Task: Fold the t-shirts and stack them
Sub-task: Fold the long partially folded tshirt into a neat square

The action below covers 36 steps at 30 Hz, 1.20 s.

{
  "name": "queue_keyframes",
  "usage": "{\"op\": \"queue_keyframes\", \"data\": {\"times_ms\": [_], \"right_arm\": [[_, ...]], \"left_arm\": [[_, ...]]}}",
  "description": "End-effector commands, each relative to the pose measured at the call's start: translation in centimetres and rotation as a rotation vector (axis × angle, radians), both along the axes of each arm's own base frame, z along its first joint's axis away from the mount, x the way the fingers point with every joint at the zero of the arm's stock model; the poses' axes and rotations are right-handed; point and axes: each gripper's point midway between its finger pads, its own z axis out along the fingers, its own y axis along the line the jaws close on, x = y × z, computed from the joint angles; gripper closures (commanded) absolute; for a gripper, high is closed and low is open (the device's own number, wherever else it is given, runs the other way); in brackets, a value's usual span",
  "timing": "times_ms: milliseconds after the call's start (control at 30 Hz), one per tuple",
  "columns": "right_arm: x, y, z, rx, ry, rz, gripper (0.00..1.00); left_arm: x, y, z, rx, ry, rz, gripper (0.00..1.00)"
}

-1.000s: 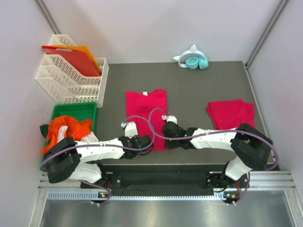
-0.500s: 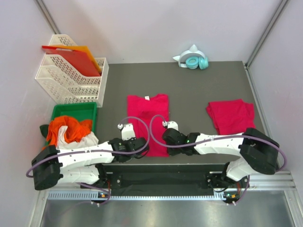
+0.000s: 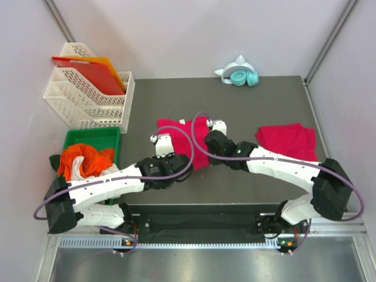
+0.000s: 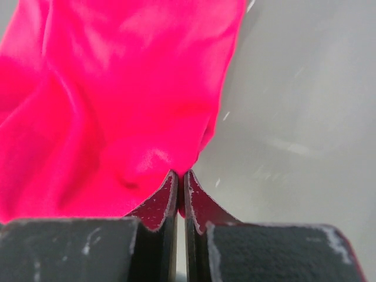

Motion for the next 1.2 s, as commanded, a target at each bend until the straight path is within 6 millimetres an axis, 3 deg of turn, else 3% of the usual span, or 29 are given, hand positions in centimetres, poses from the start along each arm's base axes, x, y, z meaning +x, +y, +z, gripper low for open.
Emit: {"op": "queue_keyframes", "data": {"times_ms": [0,33,267,400,467,500,567,600,767,800,867,900,933,967,1000,1167], "right_arm": [[5.3,-0.8,2.4,-0.027,-0.085,-0.058,1.00],[6.3,-0.7,3.2,-0.024,-0.100,-0.061,1.00],[13.4,-1.9,3.1,-0.036,-0.090,-0.171,1.00],[16.3,-1.4,4.0,-0.007,-0.112,-0.202,1.00],[17.6,-1.5,3.4,-0.016,-0.107,-0.220,1.00],[18.4,-1.3,4.2,-0.002,-0.122,-0.226,1.00],[19.7,-1.7,3.4,-0.013,-0.108,-0.245,1.00],[20.6,-1.5,4.2,0.002,-0.123,-0.254,1.00],[23.5,-1.7,2.8,-0.009,-0.099,-0.273,1.00],[24.2,-1.4,3.4,0.004,-0.113,-0.273,1.00],[25.0,-1.2,2.1,-0.009,-0.099,-0.274,1.00],[25.8,-0.8,2.7,0.005,-0.116,-0.274,1.00],[26.2,-0.7,1.7,-0.001,-0.102,-0.276,1.00],[26.6,-0.6,1.5,0.002,-0.101,-0.275,1.00],[27.2,-0.2,1.9,0.017,-0.110,-0.277,1.00],[28.5,0.4,-1.1,-0.007,-0.074,-0.262,1.00]], "left_arm": [[2.8,1.6,1.9,0.061,-0.072,0.058,1.00],[3.7,2.2,2.0,0.059,-0.074,0.085,1.00],[9.2,4.2,2.6,0.088,-0.092,0.141,1.00],[12.3,4.8,2.5,0.136,-0.093,0.157,1.00],[13.7,5.5,2.6,0.140,-0.090,0.173,1.00],[14.4,5.5,2.3,0.138,-0.089,0.179,1.00],[15.7,6.1,2.2,0.132,-0.087,0.195,1.00],[16.2,6.2,1.4,0.143,-0.069,0.198,1.00],[19.5,6.6,0.4,0.139,-0.059,0.218,1.00],[20.1,6.7,-0.6,0.150,-0.042,0.221,1.00],[21.4,7.1,-0.7,0.144,-0.046,0.237,1.00],[21.8,7.1,-1.9,0.153,-0.023,0.236,1.00],[22.3,7.3,-2.3,0.150,-0.015,0.242,1.00],[23.1,7.1,-2.2,0.140,-0.023,0.242,1.00],[23.4,7.2,-3.4,0.152,0.002,0.243,1.00],[25.2,7.0,-5.2,0.158,0.031,0.247,1.00]]}}
